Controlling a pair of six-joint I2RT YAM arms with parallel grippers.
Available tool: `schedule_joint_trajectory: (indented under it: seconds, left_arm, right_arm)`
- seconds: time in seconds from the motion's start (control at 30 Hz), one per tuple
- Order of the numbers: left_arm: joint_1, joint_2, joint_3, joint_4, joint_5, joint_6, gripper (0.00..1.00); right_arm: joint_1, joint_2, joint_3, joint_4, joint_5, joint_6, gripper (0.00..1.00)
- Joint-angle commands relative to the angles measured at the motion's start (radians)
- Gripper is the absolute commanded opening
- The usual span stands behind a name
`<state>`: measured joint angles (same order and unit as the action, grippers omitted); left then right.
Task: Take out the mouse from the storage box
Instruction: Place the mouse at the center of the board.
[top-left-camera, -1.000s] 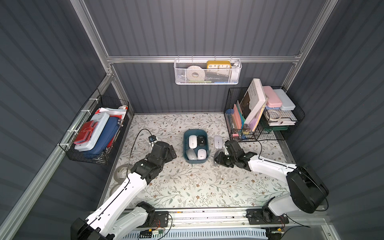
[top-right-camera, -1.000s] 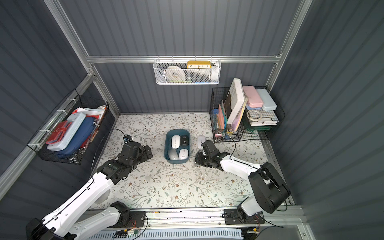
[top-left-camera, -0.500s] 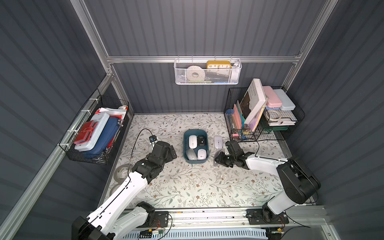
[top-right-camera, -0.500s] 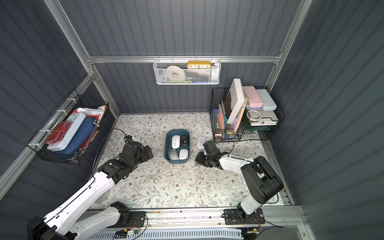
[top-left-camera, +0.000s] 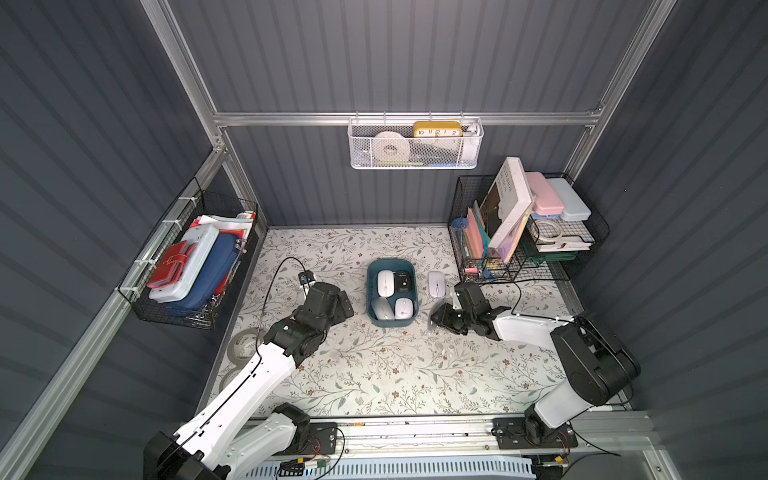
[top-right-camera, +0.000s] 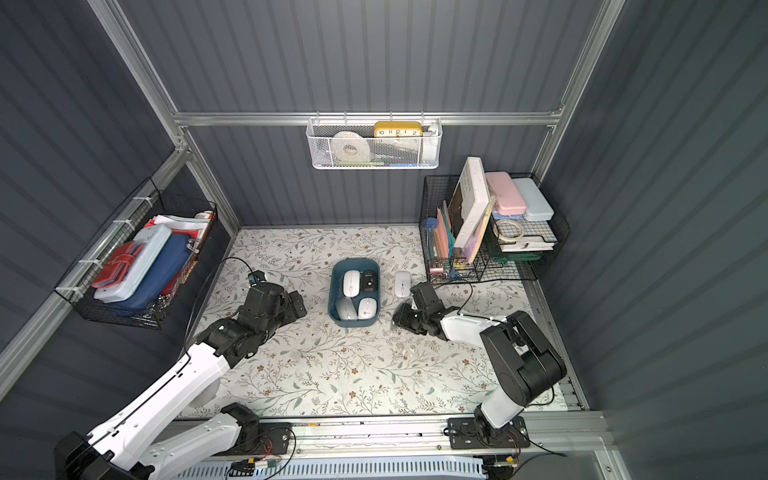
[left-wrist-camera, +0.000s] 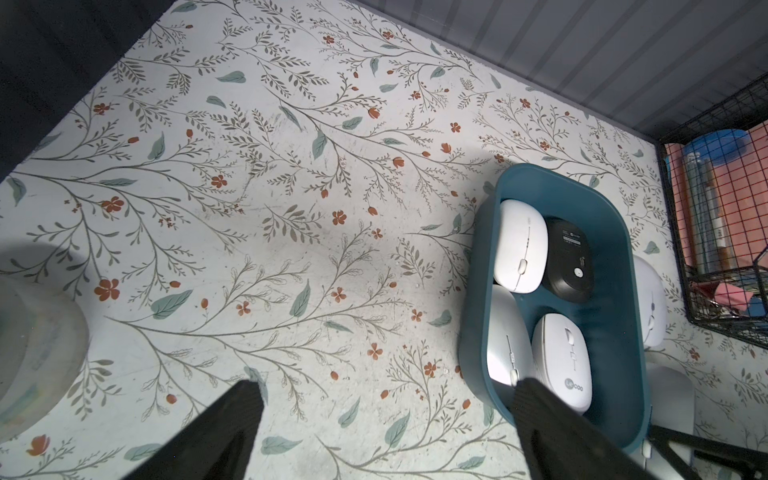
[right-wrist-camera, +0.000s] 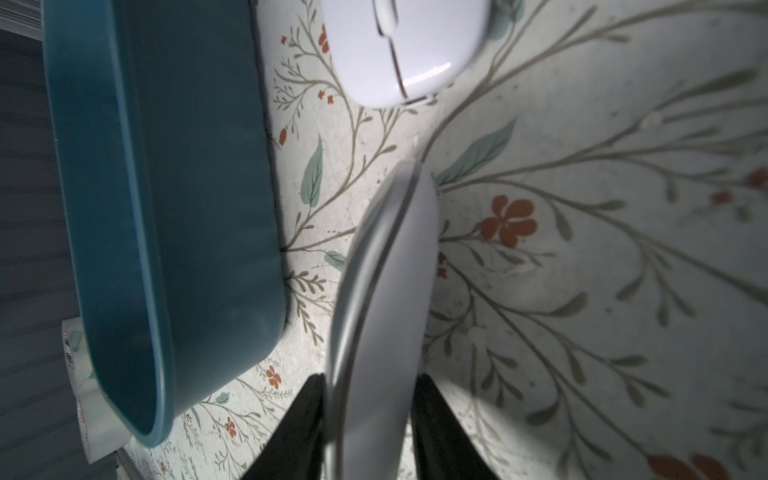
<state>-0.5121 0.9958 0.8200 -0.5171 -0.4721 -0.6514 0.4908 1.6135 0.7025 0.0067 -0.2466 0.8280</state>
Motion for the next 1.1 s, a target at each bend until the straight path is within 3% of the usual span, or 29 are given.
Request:
schedule_joint_trajectory:
  seconds: [0.0,0.87,1.07]
  left_arm:
    - [0.000,-0.014,0.006,-0.004,-0.005,0.004,0.99]
    - [0.000,0.006,0.027,0.000,0.013,0.022,1.00]
    - [0.000,0.059,0.093,0.002,0.097,0.071,0.99]
  right_arm:
    - [-0.007,-0.001,-0.027,-0.022,0.010,0.009,0.40]
    - [-0.013,-0.114,0.015,-0.156,0.038,-0.045,0.47]
    - [0.206,-0.150,0.344,-0.640,0.432,-0.229,0.58]
